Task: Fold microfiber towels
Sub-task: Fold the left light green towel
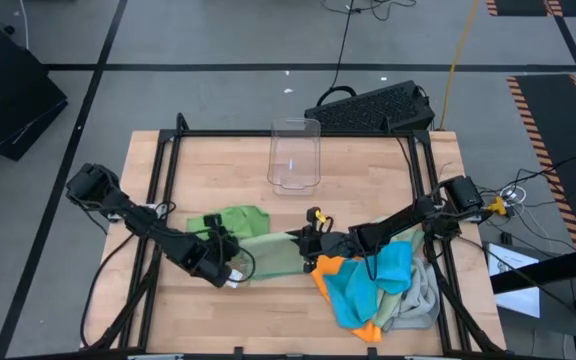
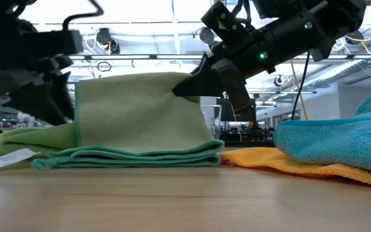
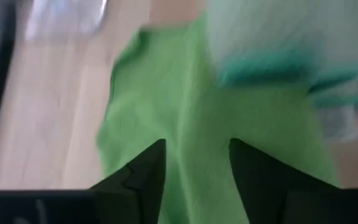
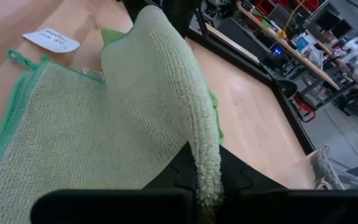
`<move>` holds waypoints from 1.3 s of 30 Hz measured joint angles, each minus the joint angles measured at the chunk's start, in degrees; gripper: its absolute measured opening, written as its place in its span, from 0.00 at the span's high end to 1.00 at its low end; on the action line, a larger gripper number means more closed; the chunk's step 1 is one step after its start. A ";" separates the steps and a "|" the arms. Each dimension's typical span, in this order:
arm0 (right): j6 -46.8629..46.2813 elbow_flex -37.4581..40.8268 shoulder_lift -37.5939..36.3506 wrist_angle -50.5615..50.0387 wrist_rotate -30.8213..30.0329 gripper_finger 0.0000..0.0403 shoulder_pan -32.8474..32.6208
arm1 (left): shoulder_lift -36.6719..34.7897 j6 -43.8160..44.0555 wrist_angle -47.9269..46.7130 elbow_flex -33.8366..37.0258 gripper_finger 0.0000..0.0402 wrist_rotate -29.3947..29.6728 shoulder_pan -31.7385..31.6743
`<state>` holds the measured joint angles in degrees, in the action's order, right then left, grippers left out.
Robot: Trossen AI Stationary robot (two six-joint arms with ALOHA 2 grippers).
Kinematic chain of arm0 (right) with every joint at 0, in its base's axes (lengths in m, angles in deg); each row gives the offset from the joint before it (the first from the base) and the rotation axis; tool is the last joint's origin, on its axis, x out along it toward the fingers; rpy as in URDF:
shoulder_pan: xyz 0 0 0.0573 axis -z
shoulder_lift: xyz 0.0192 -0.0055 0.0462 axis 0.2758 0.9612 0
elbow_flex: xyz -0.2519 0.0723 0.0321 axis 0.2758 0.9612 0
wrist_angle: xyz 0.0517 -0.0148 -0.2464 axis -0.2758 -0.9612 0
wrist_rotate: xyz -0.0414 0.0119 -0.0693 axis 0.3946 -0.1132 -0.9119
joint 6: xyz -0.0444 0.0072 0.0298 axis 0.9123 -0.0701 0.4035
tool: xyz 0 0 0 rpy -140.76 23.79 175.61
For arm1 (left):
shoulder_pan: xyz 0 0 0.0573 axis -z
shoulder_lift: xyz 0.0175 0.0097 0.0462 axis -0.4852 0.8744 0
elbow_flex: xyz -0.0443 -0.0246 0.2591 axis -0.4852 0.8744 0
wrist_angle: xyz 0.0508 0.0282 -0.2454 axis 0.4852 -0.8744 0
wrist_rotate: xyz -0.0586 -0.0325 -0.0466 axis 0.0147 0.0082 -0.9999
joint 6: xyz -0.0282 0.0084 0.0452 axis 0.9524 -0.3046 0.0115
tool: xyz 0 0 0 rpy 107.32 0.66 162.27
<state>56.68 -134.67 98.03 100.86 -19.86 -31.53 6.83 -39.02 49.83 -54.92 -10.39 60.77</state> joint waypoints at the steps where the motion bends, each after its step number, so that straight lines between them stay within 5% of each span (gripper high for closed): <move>1: 0.00 0.00 0.00 0.00 0.06 0.97 0.09 | 0.00 1.94 -0.14 0.48 0.53 -0.80 0.02; 9: -0.17 0.00 0.00 0.00 0.19 0.97 0.19 | 0.00 7.33 6.36 9.88 0.62 -1.39 -7.03; 14: -0.94 0.00 0.00 -0.02 0.19 0.97 0.21 | 0.00 12.52 -1.22 11.36 0.72 2.71 -17.37; 20: -3.38 0.00 0.00 -1.24 0.17 0.97 0.95 | -1.17 7.08 -1.30 9.11 0.76 -3.46 -25.48; 34: -4.74 0.00 0.00 -2.54 0.19 0.97 1.28 | -15.65 3.61 -4.49 2.20 0.50 -4.99 -18.70; 39: -4.59 -0.02 0.00 -2.19 0.21 0.97 1.32 | -19.86 2.19 4.87 4.07 0.39 -4.43 -11.45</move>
<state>52.09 -134.69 98.03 98.67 -19.64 -30.21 -13.03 -36.83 54.70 -50.85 -14.82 49.32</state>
